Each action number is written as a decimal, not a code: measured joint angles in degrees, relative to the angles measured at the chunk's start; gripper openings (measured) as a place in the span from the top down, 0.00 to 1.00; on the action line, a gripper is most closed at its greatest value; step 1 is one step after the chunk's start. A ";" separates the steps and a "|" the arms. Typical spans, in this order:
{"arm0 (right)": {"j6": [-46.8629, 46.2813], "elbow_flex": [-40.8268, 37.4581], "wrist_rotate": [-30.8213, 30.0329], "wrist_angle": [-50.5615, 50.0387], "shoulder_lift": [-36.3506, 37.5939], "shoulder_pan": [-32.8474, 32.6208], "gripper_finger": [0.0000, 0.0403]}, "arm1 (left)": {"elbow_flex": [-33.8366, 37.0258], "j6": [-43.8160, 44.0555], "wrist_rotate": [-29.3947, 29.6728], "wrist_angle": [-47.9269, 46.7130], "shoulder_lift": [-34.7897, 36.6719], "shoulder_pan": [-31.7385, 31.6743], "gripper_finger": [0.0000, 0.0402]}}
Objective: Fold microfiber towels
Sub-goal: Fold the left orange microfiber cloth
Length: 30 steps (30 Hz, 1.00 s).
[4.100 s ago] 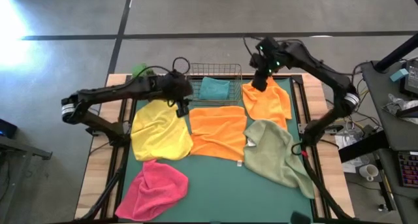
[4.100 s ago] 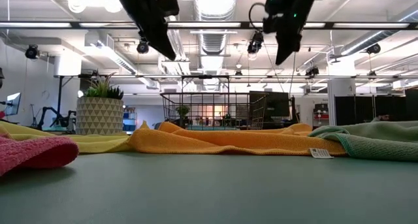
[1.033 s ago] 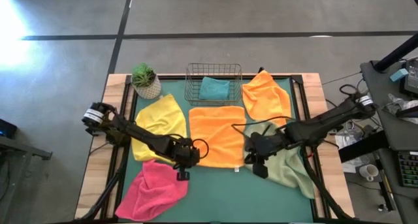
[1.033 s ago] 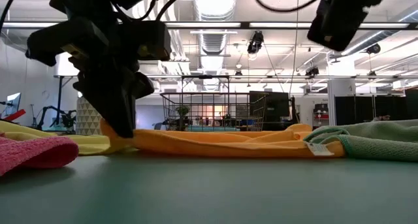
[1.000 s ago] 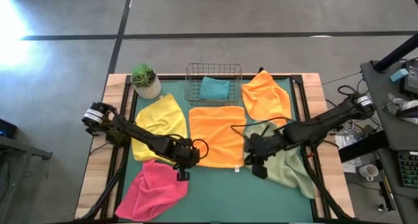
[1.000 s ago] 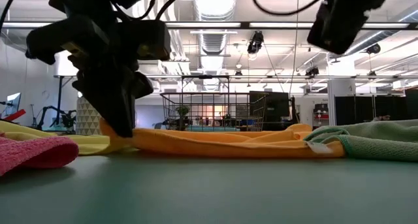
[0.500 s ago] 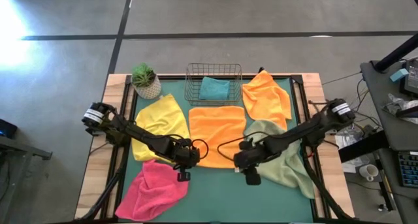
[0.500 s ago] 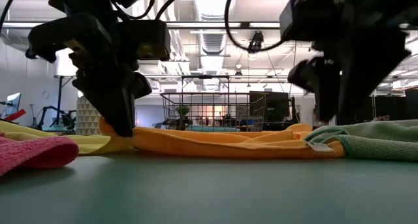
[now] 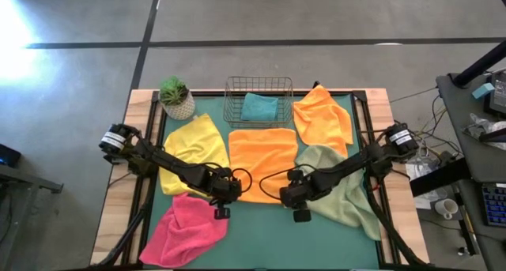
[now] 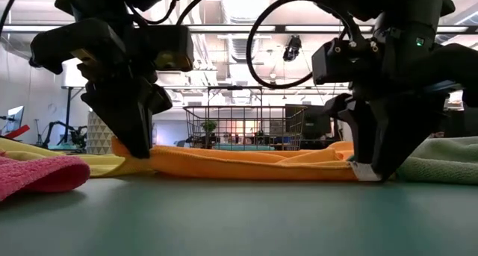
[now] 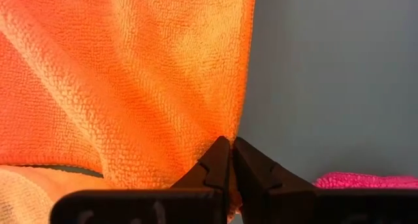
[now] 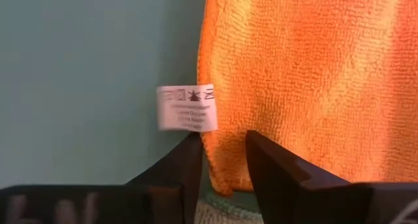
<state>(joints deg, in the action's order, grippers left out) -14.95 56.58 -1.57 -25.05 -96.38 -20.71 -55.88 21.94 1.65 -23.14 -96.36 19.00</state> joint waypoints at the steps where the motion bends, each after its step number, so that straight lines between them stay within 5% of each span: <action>1: -0.01 0.00 0.03 0.02 0.00 0.00 0.74 | 0.00 -0.19 0.00 -0.02 0.00 0.00 1.00; 12: -3.98 -0.07 -1.07 -0.26 0.55 0.33 0.96 | -0.32 -1.69 0.15 -0.21 0.11 -0.24 1.00; 20: -6.54 2.41 -1.19 -4.26 3.99 -0.74 0.98 | -0.90 -2.81 -2.20 -0.40 2.75 -0.23 1.00; 30: -9.57 8.26 -1.51 -8.68 9.72 -4.90 0.98 | -5.60 -1.07 -13.12 -4.82 5.24 -0.06 1.00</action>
<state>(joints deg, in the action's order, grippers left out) -24.52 64.83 -3.08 -33.73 -86.66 -25.61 -61.48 20.88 -11.47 -27.96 -91.12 18.95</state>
